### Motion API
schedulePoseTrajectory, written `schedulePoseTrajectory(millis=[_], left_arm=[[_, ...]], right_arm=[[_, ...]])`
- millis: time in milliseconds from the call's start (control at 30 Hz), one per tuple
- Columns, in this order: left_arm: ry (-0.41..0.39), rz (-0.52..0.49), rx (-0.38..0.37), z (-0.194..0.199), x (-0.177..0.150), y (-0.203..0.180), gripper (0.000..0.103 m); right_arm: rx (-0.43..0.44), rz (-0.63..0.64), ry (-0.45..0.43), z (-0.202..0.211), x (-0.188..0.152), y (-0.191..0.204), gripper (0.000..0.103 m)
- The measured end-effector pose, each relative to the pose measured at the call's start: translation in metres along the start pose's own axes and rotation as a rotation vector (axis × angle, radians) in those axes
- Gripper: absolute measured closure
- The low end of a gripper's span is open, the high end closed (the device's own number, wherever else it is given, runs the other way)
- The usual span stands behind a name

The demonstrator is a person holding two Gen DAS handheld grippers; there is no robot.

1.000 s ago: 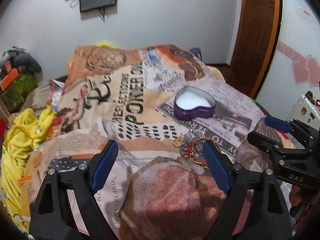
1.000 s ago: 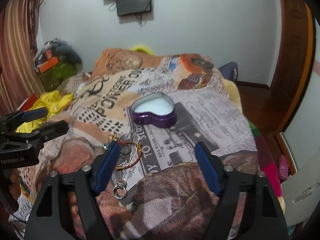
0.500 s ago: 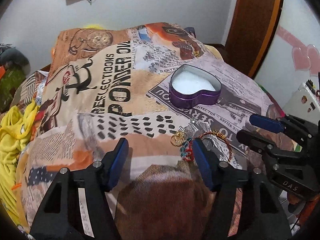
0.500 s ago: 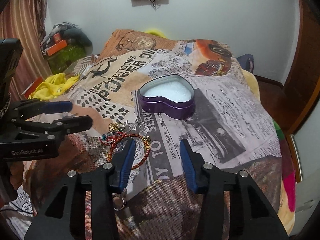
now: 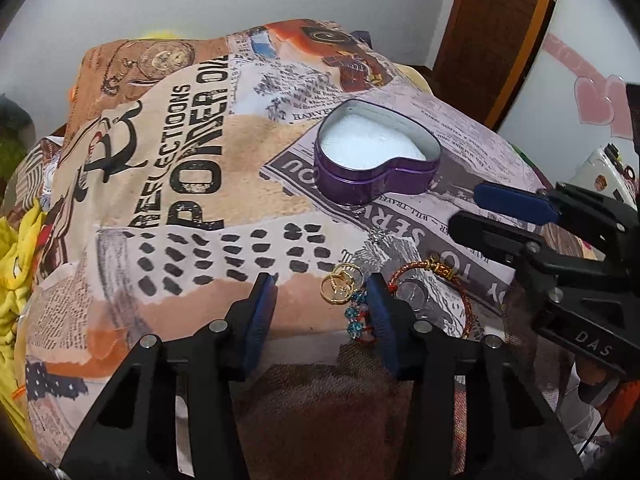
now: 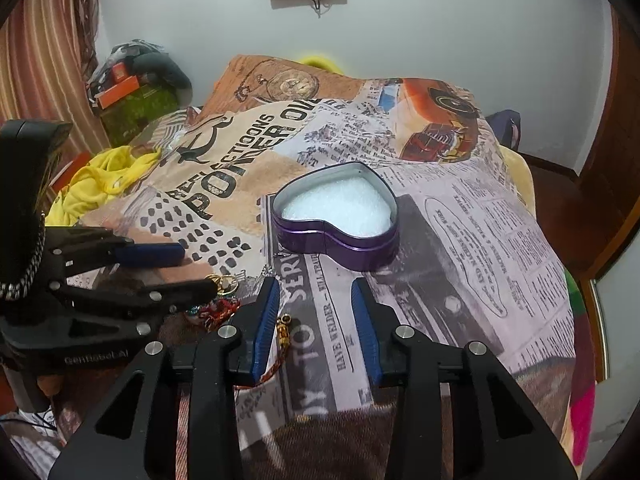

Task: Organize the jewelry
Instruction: 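Move both tools down toward the jewelry pile beside the purple heart tin, then grasp a small gold ring with the left tool while the right tool grasps a silver earring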

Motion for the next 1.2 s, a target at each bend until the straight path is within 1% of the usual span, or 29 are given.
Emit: schedulePoseTrajectory(millis=[33,100,167,233,300,333,400,433,567,633,900,1067,1100,1167,1200], left_arm=[[0.002,-0.002,-0.006,-0.002,0.0,-0.001,0.055],[0.005,-0.008,-0.01,-0.005,0.001,-0.003,0.056],[0.006,-0.021,-0.011,-0.008,0.001,-0.006,0.057],[0.007,-0.034,-0.005,-0.011,0.002,-0.007,0.062],[0.006,-0.03,-0.01,-0.011,0.002,-0.007,0.071],[0.006,-0.025,-0.015,-0.012,0.002,-0.006,0.073],[0.005,-0.016,-0.016,-0.011,0.002,-0.003,0.084],[0.004,-0.012,-0.022,-0.011,0.002,-0.002,0.087],[-0.003,-0.011,-0.035,-0.006,0.001,-0.003,0.093],[-0.01,-0.009,-0.036,-0.003,0.0,-0.002,0.094],[-0.041,0.02,-0.037,0.013,-0.001,0.01,0.094],[-0.058,0.033,-0.027,0.02,0.0,0.017,0.094],[-0.059,0.037,-0.028,0.02,-0.001,0.018,0.094],[-0.058,0.046,-0.036,0.02,-0.003,0.02,0.094],[-0.055,0.05,-0.037,0.02,-0.004,0.021,0.094]], right_arm=[[0.003,0.002,0.002,-0.001,0.0,0.001,0.07],[0.013,0.007,0.008,-0.003,0.0,0.002,0.074],[0.019,0.013,0.015,-0.007,-0.001,0.003,0.075],[0.025,0.017,0.02,-0.009,-0.002,0.004,0.075],[0.03,0.018,0.026,-0.01,-0.003,0.005,0.077],[0.035,0.018,0.029,-0.012,-0.003,0.005,0.077],[0.043,0.017,0.035,-0.013,-0.003,0.005,0.079],[0.048,0.017,0.037,-0.014,-0.003,0.006,0.079],[0.062,0.025,0.044,-0.017,-0.001,0.009,0.079],[0.067,0.034,0.049,-0.018,0.0,0.012,0.079],[0.095,0.068,0.086,-0.029,0.0,0.026,0.079],[0.09,0.097,0.117,-0.04,0.001,0.031,0.079],[0.091,0.1,0.127,-0.043,0.0,0.032,0.082],[0.091,0.104,0.156,-0.05,-0.004,0.033,0.093],[0.089,0.104,0.16,-0.05,-0.004,0.033,0.093]])
Point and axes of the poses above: each gripper's, at about its wrist camera, not at the fingertips, and z roughly against the way its jaws point, y to its left, x to its top, the point moved 8 cm from there along -z, roughly the way its jaws point, and after that the axes turned 4 degrees about -z, right-handed, at the moved point
